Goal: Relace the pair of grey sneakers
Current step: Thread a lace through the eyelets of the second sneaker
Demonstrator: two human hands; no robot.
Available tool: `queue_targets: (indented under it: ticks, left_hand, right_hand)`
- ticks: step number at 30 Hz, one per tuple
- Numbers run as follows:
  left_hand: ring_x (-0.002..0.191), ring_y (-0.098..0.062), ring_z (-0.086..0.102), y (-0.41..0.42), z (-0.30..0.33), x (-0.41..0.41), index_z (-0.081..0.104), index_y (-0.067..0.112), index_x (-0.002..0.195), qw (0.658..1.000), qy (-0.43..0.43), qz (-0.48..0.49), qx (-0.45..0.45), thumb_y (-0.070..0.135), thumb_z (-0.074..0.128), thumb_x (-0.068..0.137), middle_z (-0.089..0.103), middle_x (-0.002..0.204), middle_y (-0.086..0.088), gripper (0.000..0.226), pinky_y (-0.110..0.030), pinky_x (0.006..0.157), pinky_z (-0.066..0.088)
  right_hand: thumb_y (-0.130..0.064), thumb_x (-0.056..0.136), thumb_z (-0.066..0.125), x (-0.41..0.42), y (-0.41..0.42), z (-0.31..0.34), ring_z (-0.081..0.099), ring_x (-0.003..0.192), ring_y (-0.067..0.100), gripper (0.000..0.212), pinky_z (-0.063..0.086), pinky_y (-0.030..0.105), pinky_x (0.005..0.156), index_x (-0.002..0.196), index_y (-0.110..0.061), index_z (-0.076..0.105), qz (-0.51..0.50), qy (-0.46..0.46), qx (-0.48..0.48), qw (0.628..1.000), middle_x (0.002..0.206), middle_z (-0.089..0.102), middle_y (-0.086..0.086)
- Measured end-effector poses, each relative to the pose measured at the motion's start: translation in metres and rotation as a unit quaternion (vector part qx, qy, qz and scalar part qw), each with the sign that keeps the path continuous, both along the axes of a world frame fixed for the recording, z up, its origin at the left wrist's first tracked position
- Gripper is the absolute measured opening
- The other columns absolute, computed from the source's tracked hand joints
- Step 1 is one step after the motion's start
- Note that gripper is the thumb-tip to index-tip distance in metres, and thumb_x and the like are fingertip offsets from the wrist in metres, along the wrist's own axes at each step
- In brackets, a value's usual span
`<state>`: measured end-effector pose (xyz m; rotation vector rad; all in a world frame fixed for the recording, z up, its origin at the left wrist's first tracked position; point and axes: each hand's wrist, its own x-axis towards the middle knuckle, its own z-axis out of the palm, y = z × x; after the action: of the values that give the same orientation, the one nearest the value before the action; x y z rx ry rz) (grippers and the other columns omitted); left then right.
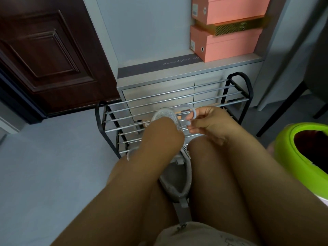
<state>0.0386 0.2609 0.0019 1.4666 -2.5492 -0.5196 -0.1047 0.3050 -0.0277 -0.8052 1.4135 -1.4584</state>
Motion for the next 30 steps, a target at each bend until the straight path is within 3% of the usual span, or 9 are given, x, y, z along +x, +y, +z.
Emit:
queue_targets:
  ticks: [4,7,11,14,17,21,25,28,30]
  left_hand:
    - [0.051,-0.008,0.036,0.004,-0.016,-0.006,0.038,0.019,0.058,0.999,0.033,-0.003,0.017,0.025,0.056,0.089,0.040,0.058,0.003,0.037,-0.023,0.043,0.022]
    - [0.054,-0.013,0.042,0.009,-0.024,-0.008,0.044,0.014,0.060,0.993,0.075,0.019,0.091,0.017,0.059,0.089,0.044,0.059,0.000,0.032,-0.023,0.043,0.026]
    - [0.066,-0.027,0.056,0.012,-0.032,-0.003,0.063,-0.008,0.075,0.936,0.251,0.104,0.225,0.004,0.062,0.083,0.060,0.069,-0.025,0.014,-0.033,0.062,0.044]
    - [0.068,-0.029,0.056,0.016,-0.034,0.000,0.067,-0.009,0.085,0.899,0.318,0.133,0.269,0.003,0.065,0.083,0.064,0.086,-0.035,0.012,-0.040,0.067,0.046]
    - [0.066,-0.027,0.057,0.017,-0.035,0.001,0.068,-0.001,0.077,0.888,0.336,0.132,0.286,0.001,0.066,0.082,0.065,0.077,-0.029,0.006,-0.037,0.065,0.045]
    - [0.072,-0.035,0.067,0.014,-0.035,0.001,0.069,0.010,0.061,0.875,0.344,0.128,0.314,-0.001,0.063,0.083,0.068,0.076,-0.023,0.025,-0.044,0.074,0.055]
    - [0.046,-0.019,0.063,0.009,-0.030,-0.003,0.054,0.006,0.076,0.819,0.371,0.155,0.410,0.004,0.042,0.098,0.064,0.054,-0.012,0.026,-0.028,0.046,0.056]
    - [0.038,-0.015,0.053,0.005,-0.030,-0.002,0.049,0.009,0.084,0.832,0.344,0.153,0.408,0.008,0.035,0.102,0.052,0.058,-0.011,0.022,-0.021,0.035,0.046]
    - [0.034,-0.010,0.041,0.002,-0.031,0.001,0.046,0.012,0.084,0.839,0.324,0.141,0.414,0.010,0.036,0.102,0.043,0.056,-0.005,0.020,-0.015,0.035,0.032]
  right_hand:
    - [0.019,0.077,0.058,0.007,0.001,0.000,0.064,0.057,0.014,0.023,0.059,0.023,0.062,0.075,-0.003,0.063,0.012,0.065,0.003,0.998,0.069,0.063,0.009]
    - [0.021,0.074,0.059,0.007,0.003,-0.001,0.062,0.058,0.015,0.025,0.058,0.023,0.061,0.073,-0.003,0.063,0.009,0.112,-0.002,0.994,0.070,0.061,0.009]
    - [0.020,0.068,0.066,0.007,0.004,-0.001,0.061,0.057,0.014,0.024,0.058,0.023,0.062,0.073,-0.004,0.064,0.009,0.175,-0.019,0.984,0.069,0.062,0.011]
    - [0.017,0.066,0.069,0.008,0.004,0.001,0.058,0.059,0.013,0.028,0.052,0.020,0.059,0.070,-0.011,0.064,0.010,0.241,-0.025,0.970,0.070,0.063,0.009]
    - [0.015,0.065,0.069,0.007,0.003,0.001,0.059,0.064,0.017,0.028,0.052,0.026,0.063,0.070,-0.012,0.064,0.015,0.273,-0.021,0.962,0.073,0.064,0.011]
    - [0.013,0.065,0.070,0.012,0.000,-0.001,0.060,0.069,0.021,0.023,0.054,0.038,0.071,0.073,-0.008,0.066,0.027,0.300,-0.010,0.954,0.079,0.067,0.018]
    - [0.007,0.067,0.076,0.014,-0.004,-0.005,0.059,0.064,0.020,0.016,0.055,0.036,0.068,0.075,-0.004,0.066,0.020,0.288,0.001,0.958,0.073,0.065,0.015]
    - [-0.005,0.078,0.073,0.015,-0.005,-0.010,0.057,0.057,0.017,0.017,0.052,0.022,0.057,0.088,0.007,0.065,0.025,0.179,0.018,0.983,0.068,0.064,0.012]
    - [-0.016,0.082,0.070,0.015,-0.006,-0.010,0.057,0.058,0.012,0.026,0.051,0.018,0.057,0.092,0.008,0.065,0.029,0.149,0.035,0.988,0.069,0.065,0.009]
